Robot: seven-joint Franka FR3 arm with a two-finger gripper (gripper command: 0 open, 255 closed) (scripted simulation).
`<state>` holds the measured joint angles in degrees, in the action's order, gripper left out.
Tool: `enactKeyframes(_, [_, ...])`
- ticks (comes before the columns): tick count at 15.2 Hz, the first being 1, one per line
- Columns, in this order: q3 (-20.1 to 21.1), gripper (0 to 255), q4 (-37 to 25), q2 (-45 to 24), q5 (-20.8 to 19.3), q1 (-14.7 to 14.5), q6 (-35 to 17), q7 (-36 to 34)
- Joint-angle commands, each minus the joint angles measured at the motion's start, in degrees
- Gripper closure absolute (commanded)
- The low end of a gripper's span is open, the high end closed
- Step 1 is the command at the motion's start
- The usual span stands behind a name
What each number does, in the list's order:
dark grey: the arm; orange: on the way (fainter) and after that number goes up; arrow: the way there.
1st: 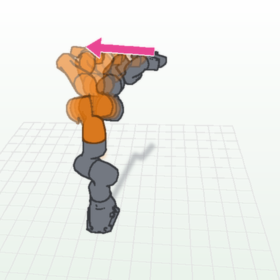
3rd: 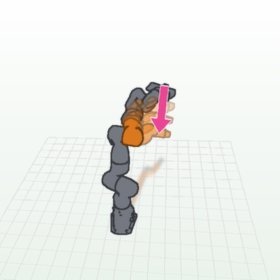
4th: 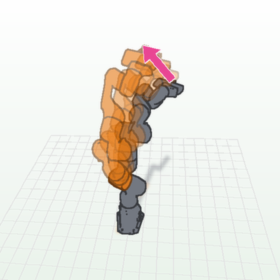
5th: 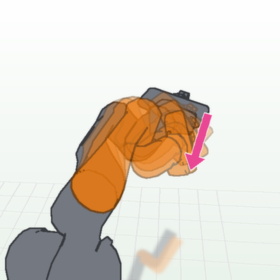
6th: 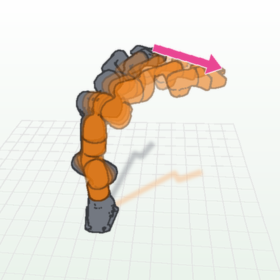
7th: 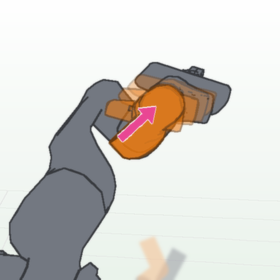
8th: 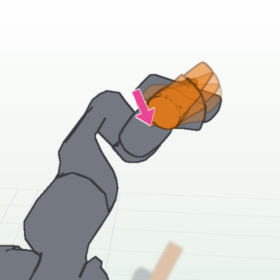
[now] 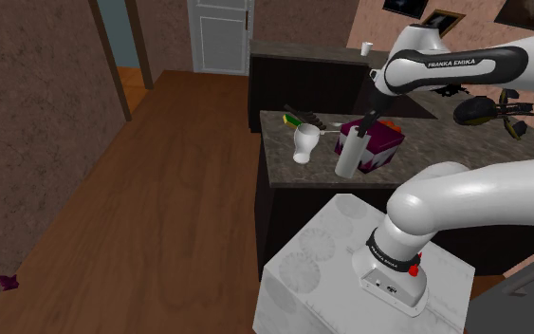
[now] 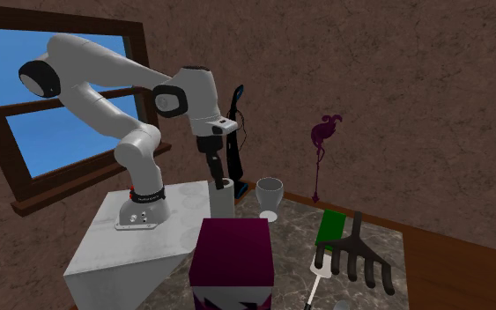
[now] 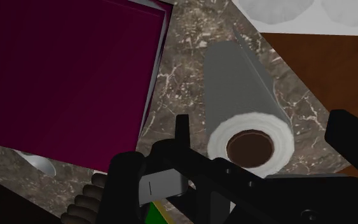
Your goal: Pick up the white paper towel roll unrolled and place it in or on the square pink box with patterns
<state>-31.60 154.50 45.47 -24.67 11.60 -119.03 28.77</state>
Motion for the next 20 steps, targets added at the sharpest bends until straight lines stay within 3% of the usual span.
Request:
enactKeyframes(1, [-0.79,0,0.99,-0.91,-0.53,0.03,-1.94,0.00])
enactKeyframes(3, [-1.75,0,2.16,-2.22,-1.15,-0.02,-4.44,-0.10])
enactKeyframes(11, [-1.74,0,2.15,-2.22,-1.15,-0.02,-4.43,-0.10])
enactKeyframes(12, [-1.74,255,2.15,-2.22,-1.15,-0.02,-4.43,-0.10])
enactKeyframes(20, [-1.73,255,2.17,-2.21,-1.15,-0.01,-4.43,-0.11])
